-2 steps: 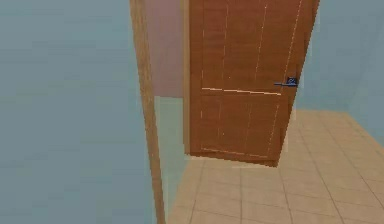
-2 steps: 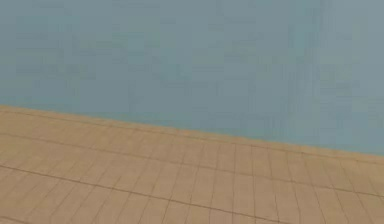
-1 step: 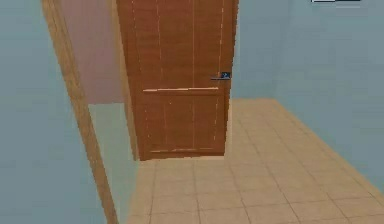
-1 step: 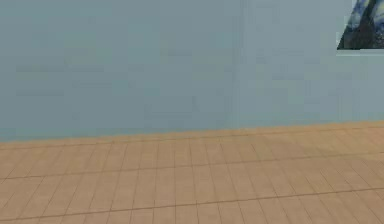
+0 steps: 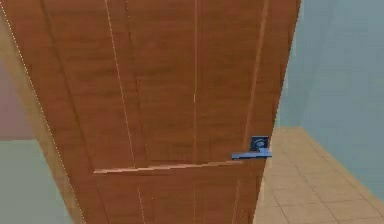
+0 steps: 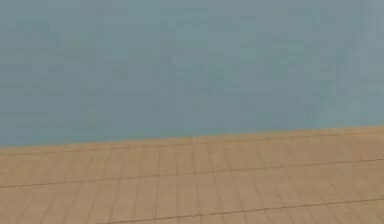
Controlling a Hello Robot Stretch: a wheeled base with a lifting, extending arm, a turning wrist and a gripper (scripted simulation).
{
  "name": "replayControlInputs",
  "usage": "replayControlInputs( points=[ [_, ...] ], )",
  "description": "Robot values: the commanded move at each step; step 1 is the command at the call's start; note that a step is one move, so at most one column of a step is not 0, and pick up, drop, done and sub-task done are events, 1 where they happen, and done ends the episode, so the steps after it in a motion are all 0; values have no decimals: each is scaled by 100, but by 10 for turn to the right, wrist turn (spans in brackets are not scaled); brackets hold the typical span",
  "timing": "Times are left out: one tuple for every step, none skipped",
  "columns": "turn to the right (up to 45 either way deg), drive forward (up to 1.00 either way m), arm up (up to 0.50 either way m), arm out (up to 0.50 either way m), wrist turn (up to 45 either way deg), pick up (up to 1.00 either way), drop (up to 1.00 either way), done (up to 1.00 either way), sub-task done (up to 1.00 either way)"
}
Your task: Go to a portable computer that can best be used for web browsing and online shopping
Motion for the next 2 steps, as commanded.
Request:
replayControlInputs(
  points=[
    [90, 0, 0, 0, 0, 0, 0, 0, 0],
    [0, 20, 0, 0, 0, 0, 0, 0, 0]
  ],
)
